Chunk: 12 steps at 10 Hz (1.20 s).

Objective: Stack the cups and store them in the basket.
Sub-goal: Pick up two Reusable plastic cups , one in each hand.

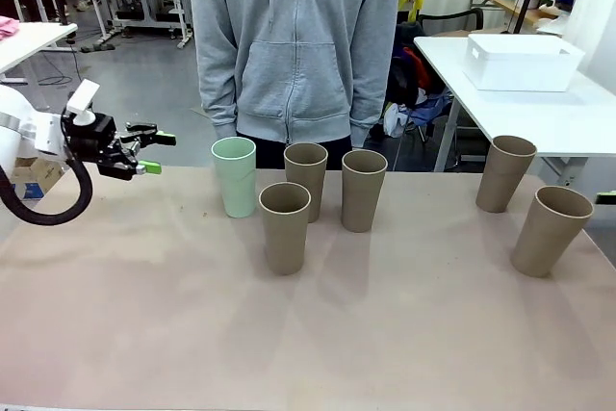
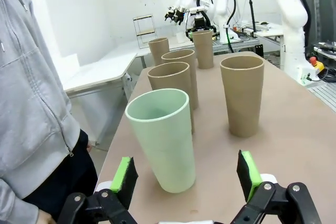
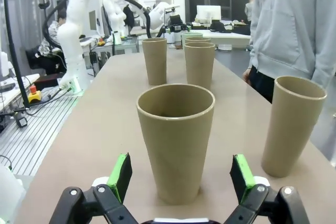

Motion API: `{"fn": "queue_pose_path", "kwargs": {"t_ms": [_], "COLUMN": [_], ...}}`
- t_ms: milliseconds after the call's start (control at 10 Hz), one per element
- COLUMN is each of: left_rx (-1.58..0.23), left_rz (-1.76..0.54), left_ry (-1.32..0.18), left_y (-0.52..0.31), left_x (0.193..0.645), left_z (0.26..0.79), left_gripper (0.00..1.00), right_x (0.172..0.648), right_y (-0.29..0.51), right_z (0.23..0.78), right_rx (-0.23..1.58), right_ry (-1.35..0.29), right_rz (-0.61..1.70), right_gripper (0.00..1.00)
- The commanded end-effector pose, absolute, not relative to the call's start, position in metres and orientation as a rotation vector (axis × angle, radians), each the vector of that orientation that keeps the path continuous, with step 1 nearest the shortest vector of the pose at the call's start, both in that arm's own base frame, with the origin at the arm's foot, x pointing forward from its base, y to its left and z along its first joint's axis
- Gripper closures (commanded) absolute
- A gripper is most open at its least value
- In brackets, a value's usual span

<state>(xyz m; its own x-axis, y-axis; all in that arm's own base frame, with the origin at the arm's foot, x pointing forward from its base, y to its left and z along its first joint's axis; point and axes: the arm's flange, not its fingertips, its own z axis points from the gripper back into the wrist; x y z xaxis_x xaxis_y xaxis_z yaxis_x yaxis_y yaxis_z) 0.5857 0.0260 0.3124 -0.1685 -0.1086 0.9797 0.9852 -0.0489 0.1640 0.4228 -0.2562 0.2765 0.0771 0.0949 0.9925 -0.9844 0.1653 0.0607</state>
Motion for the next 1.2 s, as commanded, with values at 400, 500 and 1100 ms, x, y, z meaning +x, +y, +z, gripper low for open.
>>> {"fn": "queue_pose_path", "kwargs": {"t_ms": [400,500,1100], "left_rx": [-1.124,-1.169,-1.028], "left_rz": [-1.367,-1.337,-1.272], "left_ry": [-1.328,-1.308,-1.334], "left_y": [-0.013,-0.012,-0.023], "left_x": [0.601,0.594,0.609], "left_z": [0.279,0.291,0.264], "left_gripper": [0.00,0.00,0.00], "right_x": [0.432,0.429,0.423], "right_y": [-0.228,-0.234,-0.225], "right_z": [0.256,0.256,0.247], "right_rx": [1.053,1.051,0.997], "right_ry": [-1.113,-1.138,-1.107], "right_rz": [1.014,1.064,1.081], "right_gripper": [0.00,0.00,0.00]}}
